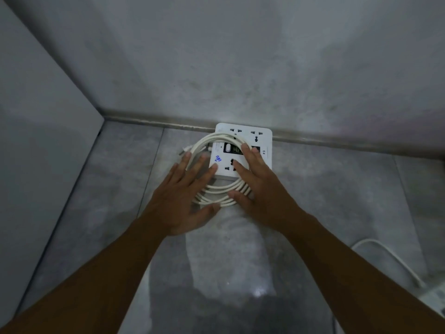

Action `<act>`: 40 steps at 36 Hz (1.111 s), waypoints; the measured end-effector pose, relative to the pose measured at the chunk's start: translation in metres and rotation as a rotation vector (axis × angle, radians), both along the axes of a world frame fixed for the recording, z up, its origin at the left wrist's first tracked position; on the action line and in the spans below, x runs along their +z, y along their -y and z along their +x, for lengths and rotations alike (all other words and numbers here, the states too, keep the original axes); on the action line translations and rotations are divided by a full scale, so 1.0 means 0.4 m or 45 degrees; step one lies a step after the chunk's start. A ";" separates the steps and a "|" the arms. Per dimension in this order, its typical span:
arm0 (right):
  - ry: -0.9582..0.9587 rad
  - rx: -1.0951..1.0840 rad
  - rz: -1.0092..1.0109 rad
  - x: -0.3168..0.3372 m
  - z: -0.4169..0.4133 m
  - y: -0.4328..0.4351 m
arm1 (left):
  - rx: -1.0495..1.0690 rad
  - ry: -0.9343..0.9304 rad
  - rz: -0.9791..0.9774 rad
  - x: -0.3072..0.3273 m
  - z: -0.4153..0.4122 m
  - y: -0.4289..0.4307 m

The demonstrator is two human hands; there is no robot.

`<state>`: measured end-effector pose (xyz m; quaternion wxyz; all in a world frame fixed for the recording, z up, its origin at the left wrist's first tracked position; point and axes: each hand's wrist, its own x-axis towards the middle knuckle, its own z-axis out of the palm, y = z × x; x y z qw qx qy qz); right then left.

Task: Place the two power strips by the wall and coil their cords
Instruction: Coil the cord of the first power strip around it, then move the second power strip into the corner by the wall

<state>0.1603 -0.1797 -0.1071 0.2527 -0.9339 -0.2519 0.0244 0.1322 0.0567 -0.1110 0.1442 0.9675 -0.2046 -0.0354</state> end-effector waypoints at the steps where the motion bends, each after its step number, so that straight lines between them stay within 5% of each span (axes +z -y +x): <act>1: -0.024 -0.002 0.028 0.007 0.000 0.000 | 0.018 0.001 -0.020 0.003 -0.001 0.004; 16: -0.001 -0.075 0.019 0.146 -0.009 0.008 | 0.170 0.151 -0.094 0.152 0.067 0.130; 30: 0.168 -0.020 -0.323 0.533 -0.009 0.279 | -0.157 0.203 0.294 0.563 0.132 0.345; 40: 0.175 -0.348 -0.240 0.528 -0.160 0.553 | -0.292 0.132 0.237 0.590 0.019 0.628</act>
